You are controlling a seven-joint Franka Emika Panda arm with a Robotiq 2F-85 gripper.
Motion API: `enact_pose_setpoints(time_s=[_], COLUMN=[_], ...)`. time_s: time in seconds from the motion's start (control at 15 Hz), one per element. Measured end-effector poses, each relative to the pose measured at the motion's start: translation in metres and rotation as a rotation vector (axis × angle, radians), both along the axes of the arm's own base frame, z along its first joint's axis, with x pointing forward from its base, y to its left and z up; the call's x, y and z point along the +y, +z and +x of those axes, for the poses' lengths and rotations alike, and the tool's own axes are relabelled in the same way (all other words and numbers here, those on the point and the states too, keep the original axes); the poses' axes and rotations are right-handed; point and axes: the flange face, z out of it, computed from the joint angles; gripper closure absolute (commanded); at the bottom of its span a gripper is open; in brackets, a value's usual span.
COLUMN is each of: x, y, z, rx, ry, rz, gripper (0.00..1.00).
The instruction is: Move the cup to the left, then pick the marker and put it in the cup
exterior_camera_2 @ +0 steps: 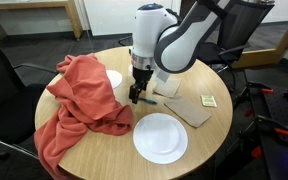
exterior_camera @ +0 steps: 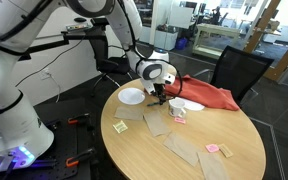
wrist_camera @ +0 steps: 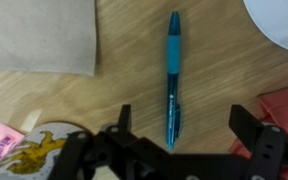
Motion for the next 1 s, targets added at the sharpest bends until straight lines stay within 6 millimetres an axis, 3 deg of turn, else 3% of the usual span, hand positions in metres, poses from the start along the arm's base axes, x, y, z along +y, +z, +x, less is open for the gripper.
enact_pose_setpoints(time_s=[0.33, 0.4, 1.0], x=[-0.004, -0.004, -0.010], y=[-0.008, -0.009, -0.010], z=[0.012, 0.014, 0.029], rx=[-0.006, -0.008, -0.011], ry=[-0.007, -0.008, -0.020], rz=[-0.008, -0.009, -0.018], gripper=[0.00, 0.19, 0.88])
